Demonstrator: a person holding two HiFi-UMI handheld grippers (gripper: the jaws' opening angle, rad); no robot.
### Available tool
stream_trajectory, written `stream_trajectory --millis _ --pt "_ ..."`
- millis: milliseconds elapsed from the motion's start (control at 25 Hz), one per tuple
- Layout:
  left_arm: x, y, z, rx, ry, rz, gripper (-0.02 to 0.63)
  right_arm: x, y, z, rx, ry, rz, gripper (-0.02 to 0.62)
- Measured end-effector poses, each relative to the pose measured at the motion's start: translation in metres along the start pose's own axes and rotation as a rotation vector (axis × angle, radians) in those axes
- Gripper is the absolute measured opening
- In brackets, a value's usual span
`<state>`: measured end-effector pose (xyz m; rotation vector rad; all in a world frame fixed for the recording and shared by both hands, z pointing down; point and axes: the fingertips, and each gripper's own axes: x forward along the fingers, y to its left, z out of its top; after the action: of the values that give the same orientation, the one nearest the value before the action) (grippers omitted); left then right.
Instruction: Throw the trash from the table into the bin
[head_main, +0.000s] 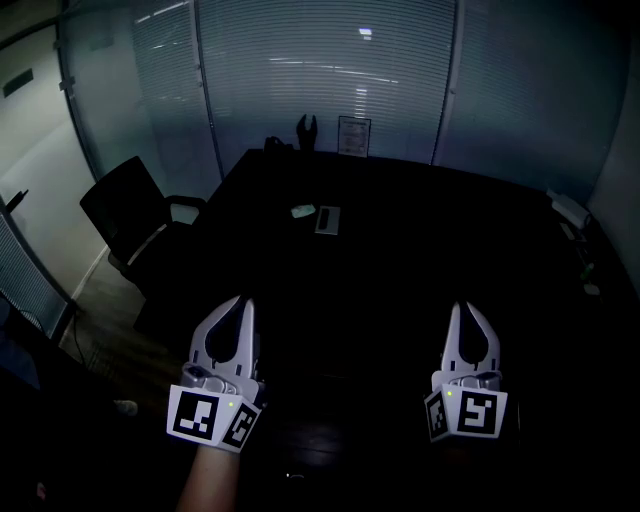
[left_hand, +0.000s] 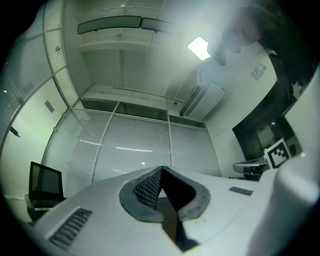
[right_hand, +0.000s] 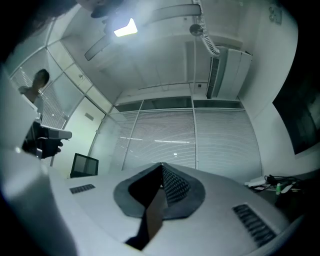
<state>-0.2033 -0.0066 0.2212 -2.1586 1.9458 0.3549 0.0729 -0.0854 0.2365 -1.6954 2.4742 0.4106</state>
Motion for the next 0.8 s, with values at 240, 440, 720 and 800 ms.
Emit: stream_trajectory --millis 240,440,720,800 --pt "0.023 0.071 0.001 0.026 -0.015 -0.001 0.000 0.064 0.068 -0.001 0.001 -0.017 0.034 0.008" --pt "0.034 0.112 -0.010 0.032 0.005 0.012 0.000 0.101 0.102 -0.009 0.013 -0.012 0.050 0.008" --pt "0.064 0.143 -0.029 0.029 0.021 0.054 0.000 0.156 0.120 -0.029 0.015 0.011 0.101 0.008" --pt "0.079 0.153 -0.033 0.035 0.021 0.067 0.000 0.178 0.122 -0.035 0.015 0.011 0.117 0.008"
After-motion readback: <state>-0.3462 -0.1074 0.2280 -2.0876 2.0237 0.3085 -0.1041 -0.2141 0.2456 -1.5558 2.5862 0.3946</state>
